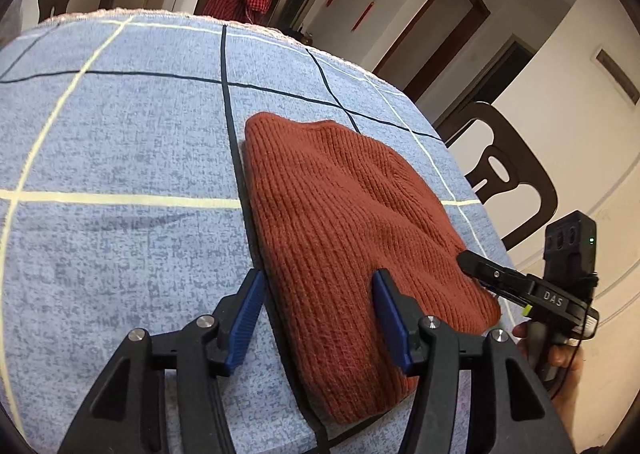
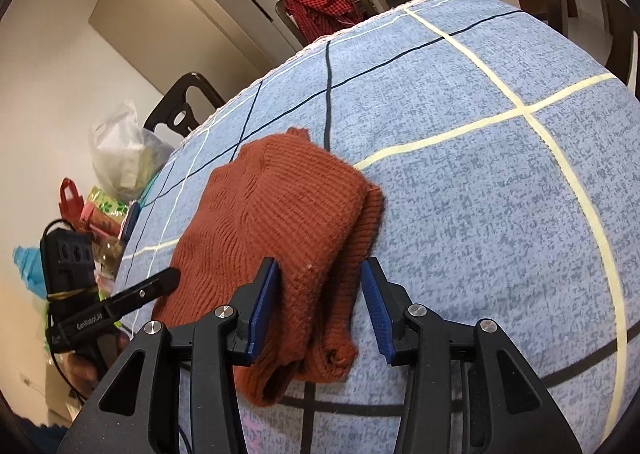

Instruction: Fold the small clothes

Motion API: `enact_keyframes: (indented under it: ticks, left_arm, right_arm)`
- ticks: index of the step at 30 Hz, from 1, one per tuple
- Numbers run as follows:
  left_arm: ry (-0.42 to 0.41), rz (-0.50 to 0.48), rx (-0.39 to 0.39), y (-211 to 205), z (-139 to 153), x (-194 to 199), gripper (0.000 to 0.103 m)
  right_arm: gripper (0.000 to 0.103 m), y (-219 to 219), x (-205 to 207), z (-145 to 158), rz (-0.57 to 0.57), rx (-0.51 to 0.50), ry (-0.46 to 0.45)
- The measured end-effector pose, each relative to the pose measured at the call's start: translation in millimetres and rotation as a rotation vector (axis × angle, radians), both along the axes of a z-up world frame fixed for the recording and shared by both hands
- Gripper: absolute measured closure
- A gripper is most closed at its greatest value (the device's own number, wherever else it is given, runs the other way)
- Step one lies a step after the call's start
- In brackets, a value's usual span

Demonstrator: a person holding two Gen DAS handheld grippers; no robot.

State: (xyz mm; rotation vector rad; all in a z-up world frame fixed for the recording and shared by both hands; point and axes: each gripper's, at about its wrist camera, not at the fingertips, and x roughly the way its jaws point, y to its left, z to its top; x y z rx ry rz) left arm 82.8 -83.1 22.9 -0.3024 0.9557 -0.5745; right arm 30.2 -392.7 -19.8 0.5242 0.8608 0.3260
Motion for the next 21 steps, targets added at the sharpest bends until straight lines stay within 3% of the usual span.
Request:
enact_keyframes:
  ticks: [6, 21]
  left_arm:
    - [0.010, -0.005, -0.025, -2.6, -5.4, 4.4, 0.043]
    - [-0.043, -0.022, 0.079, -30.2, -4.6, 3.6, 0.042]
  right_arm:
    - [0.058, -8.2, 16.2, -9.5, 0.006, 0.103, 0.019]
    - [0.058, -2.6, 24.1, -13.0, 0.046, 0.122, 0.008]
